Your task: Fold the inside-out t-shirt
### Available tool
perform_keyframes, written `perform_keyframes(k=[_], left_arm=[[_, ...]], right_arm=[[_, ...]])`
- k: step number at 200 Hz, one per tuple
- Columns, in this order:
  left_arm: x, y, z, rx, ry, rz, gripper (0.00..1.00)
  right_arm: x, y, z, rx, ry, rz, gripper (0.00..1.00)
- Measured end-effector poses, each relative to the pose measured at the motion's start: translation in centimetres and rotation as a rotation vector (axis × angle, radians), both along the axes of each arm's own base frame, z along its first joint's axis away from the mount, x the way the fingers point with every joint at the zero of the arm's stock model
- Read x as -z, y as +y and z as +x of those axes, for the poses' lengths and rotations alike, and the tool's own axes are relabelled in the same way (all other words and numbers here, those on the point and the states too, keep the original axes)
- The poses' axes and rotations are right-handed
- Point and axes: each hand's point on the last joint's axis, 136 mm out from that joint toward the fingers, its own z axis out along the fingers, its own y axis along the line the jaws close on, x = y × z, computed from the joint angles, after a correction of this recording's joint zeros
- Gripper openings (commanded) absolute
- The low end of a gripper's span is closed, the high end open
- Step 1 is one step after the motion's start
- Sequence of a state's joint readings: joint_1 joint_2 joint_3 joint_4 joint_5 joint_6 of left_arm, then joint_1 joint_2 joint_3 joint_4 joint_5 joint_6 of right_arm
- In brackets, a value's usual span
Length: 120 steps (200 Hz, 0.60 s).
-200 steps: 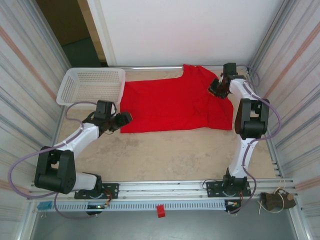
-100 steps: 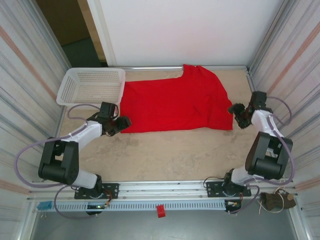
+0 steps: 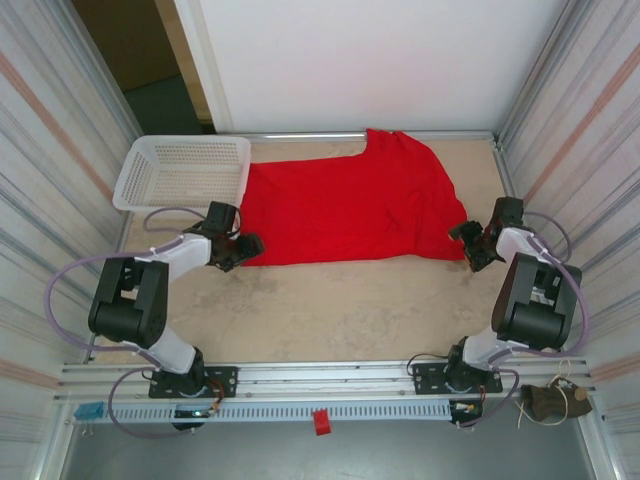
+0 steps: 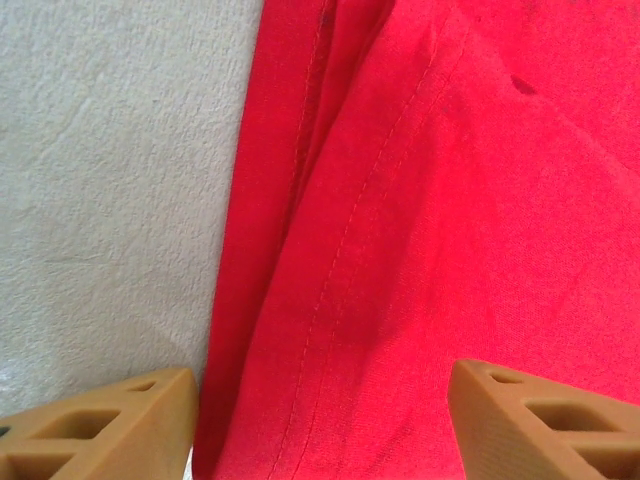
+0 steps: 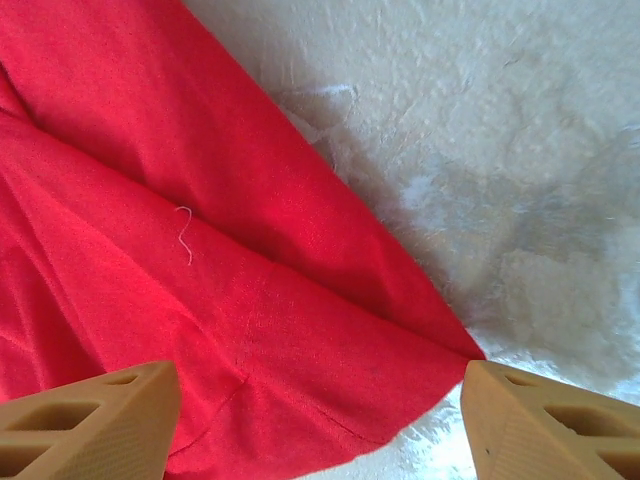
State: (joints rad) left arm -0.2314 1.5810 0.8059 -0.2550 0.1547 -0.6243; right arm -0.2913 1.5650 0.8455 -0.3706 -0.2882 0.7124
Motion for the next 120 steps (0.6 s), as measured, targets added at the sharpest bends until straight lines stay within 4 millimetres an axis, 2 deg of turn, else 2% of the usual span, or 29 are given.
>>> perform_keyframes(k=[18,26,47,59,78,95,120], left_arm=[[0.1,0.0,0.0,-0.001,0.008,0.003,0.66],[0.1,0.0,0.1,-0.001,0.010,0.005,0.64],[0.4,0.3,0.0,-0.005,0.021,0.019,0.53],[0.5,0.4,0.0,-0.005,0.030,0.033,0.44],[0.7,0.7,0.3,-0.006,0.029,0.053,0.25],[1.0,0.9,0.6,-0.003,0.029,0.068,0.00],[0.9,0.3,1.7,0.012,-0.009,0.053,0.00]], right_arm=[[0.3,0.8,0.3,-0.011,0.003,0.006,0.65],[0.4,1.0,0.5,-0.012,0.000,0.009,0.58],[0.6,1.4,0.9,-0.012,-0.006,0.013,0.17],[0.6,1.2,1.0,-0.006,-0.010,0.011,0.00],[0.7,0.5,0.6,0.018,-0.012,0.011,0.00],[0.6,-0.4,-0.3,0.048,-0.014,0.011,0.00],[-0.6,-2.0,-1.3,0.102,-0.043,0.002,0.00]])
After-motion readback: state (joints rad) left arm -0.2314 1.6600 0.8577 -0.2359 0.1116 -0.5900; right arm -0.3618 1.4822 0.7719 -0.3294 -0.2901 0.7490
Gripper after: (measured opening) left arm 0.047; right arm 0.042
